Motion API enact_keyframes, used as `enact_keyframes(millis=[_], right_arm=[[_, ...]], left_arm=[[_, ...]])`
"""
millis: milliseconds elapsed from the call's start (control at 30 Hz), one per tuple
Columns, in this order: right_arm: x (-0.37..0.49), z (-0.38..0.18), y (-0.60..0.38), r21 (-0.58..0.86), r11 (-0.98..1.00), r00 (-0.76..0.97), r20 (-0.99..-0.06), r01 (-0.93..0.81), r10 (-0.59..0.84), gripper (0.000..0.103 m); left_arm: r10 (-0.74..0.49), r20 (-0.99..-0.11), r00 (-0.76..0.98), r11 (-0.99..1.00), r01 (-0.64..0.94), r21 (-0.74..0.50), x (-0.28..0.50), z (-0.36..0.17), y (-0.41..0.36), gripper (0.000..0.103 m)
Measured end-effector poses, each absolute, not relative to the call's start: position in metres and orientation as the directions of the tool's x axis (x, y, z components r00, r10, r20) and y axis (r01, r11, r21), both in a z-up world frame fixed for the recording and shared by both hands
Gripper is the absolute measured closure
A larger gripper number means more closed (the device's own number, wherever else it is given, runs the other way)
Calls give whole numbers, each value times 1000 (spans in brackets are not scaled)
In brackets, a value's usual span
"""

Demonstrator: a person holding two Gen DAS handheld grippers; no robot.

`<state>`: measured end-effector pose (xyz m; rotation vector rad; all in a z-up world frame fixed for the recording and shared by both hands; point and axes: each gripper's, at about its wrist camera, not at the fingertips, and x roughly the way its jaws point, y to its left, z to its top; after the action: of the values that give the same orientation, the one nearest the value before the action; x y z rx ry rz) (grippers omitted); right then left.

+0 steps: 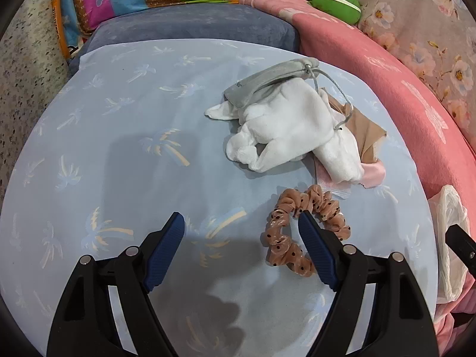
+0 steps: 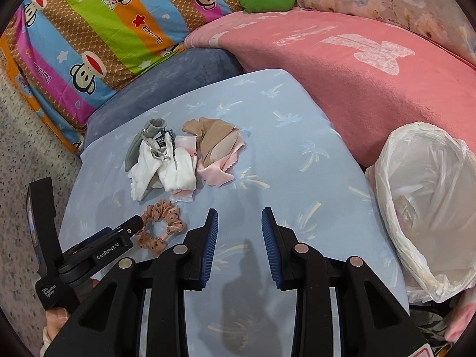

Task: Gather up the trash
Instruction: 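Grasp brown spotted scrunchie with left tool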

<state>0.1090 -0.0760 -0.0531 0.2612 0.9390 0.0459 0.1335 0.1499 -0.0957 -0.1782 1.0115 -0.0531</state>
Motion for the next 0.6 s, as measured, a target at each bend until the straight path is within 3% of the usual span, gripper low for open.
enact_keyframes(millis=[267, 333, 400, 600], right_arm=[[116, -61, -63, 238, 969, 574, -803, 63, 160, 72], [117, -62, -60, 237, 970, 569, -806, 61, 161, 72], [119, -63, -58, 237, 970, 565, -808, 57, 164, 72], [131, -64, -44, 235, 971, 562, -808, 30, 178, 72]], left_arm=[[-127, -850, 510, 990, 15, -140, 136, -107, 136, 54], [-124, -847, 517, 991, 19, -134, 136, -106, 136, 68], [-151, -846, 511, 986, 22, -163, 136, -106, 140, 91], [-184, -824, 536, 974, -15, -228, 132, -92, 164, 93]])
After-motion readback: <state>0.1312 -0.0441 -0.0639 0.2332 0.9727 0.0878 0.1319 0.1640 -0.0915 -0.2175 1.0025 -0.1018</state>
